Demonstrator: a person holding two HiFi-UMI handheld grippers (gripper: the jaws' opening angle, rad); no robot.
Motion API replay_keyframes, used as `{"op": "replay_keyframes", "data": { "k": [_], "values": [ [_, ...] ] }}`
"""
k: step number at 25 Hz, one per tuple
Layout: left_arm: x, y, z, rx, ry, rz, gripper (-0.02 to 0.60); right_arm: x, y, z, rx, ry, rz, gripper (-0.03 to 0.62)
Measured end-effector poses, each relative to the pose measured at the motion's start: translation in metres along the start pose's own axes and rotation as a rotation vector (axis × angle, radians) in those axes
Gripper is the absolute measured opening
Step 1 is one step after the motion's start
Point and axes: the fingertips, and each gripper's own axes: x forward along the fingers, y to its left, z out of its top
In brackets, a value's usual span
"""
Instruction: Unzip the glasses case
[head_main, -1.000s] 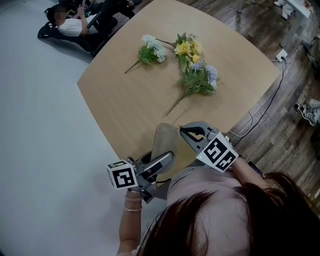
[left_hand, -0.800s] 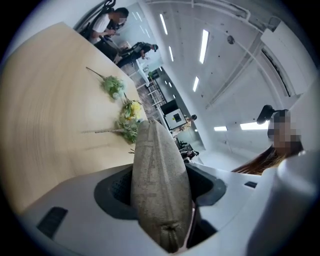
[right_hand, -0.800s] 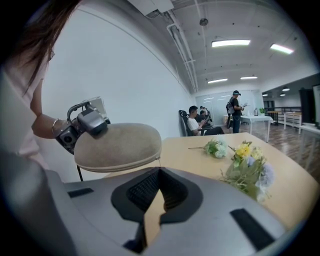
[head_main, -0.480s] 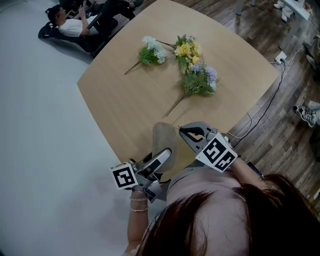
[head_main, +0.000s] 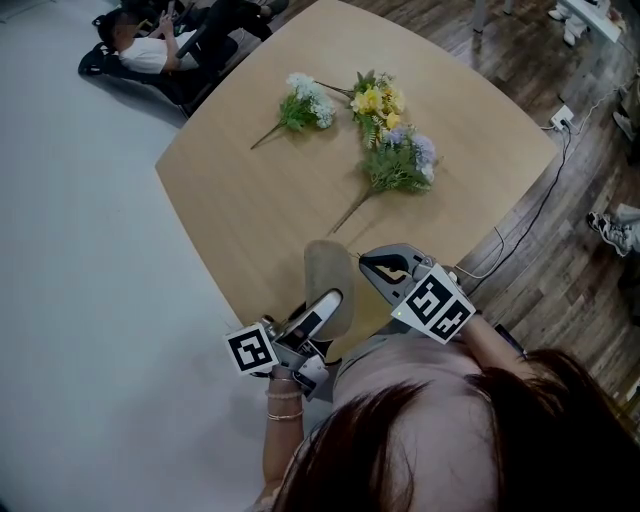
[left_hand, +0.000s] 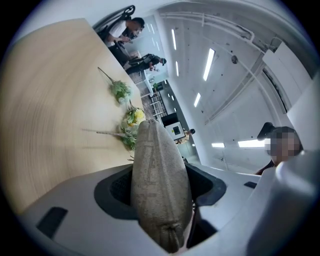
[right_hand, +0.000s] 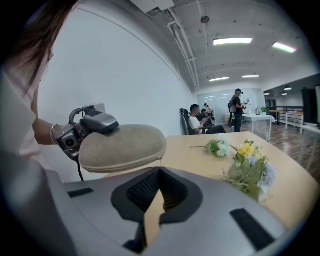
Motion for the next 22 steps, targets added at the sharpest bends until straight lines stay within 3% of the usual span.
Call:
{"op": "replay_keyframes", "data": {
  "k": [22],
  "values": [
    [0.022, 0.002, 0.015, -0.104, -0.085, -0.077, 0.279, -0.008, -0.015, 0.000, 0.023, 0.018, -0.041, 0.014]
  ]
}}
